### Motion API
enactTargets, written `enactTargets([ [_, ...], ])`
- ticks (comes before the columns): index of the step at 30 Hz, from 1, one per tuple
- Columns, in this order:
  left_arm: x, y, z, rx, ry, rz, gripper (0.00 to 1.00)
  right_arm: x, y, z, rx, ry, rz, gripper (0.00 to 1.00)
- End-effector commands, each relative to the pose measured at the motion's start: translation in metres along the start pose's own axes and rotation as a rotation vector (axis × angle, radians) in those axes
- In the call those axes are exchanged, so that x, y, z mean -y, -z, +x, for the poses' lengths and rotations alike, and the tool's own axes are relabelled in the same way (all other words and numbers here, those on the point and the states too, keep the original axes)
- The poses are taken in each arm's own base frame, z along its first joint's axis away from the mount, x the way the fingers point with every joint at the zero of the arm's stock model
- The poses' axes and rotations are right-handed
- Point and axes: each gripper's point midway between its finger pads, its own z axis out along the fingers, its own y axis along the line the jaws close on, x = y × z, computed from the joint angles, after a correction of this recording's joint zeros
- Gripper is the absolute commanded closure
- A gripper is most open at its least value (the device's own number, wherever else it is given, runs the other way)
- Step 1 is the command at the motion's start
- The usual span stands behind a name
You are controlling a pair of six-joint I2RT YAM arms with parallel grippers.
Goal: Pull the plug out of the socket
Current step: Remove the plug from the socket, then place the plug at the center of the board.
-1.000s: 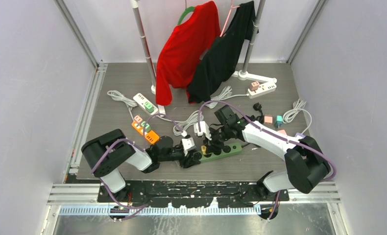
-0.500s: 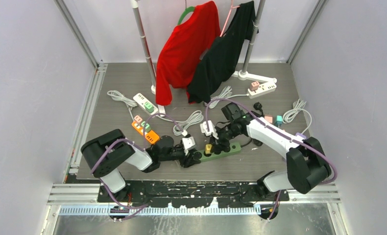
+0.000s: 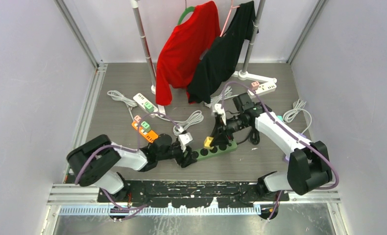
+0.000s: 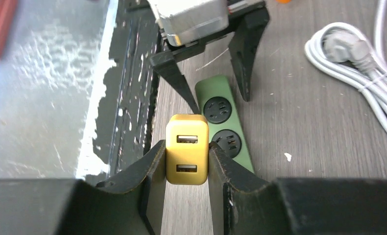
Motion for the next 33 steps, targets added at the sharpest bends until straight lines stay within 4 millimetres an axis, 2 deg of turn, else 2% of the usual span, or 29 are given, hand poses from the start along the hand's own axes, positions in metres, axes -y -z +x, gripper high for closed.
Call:
enactTargets([
  [1,-0.017,0.011,-0.036,0.034,0.044,-0.106,0.30,0.006,0.016,-0.049,0.179,-0.182,0.001,0.99],
  [6,-0.015,0.029,-0.069,0.029,0.061,-0.139,0.19,0.030,0.024,-0.059,0.221,-0.375,0.078,0.99],
  [11,-0.006,0.049,-0.093,0.061,0.114,-0.145,0.16,0.046,0.031,-0.064,0.258,-0.534,0.107,0.99],
  [15,0.000,0.063,-0.113,0.107,0.183,-0.152,0.13,0.056,0.030,-0.062,0.260,-0.649,0.110,0.99],
  [19,0.002,0.071,-0.134,0.125,0.263,-0.173,0.07,0.063,0.026,-0.056,0.244,-0.766,0.093,0.99],
  [24,-0.007,0.072,-0.150,0.129,0.373,-0.242,0.05,0.068,0.022,-0.050,0.230,-0.842,0.083,0.99],
  [29,-0.012,0.062,-0.153,0.060,0.473,-0.295,0.04,0.074,0.019,-0.043,0.215,-0.882,0.090,0.98],
  [33,-0.013,0.053,-0.154,0.014,0.437,-0.366,0.04,0.076,0.017,-0.040,0.207,-0.906,0.081,0.98],
])
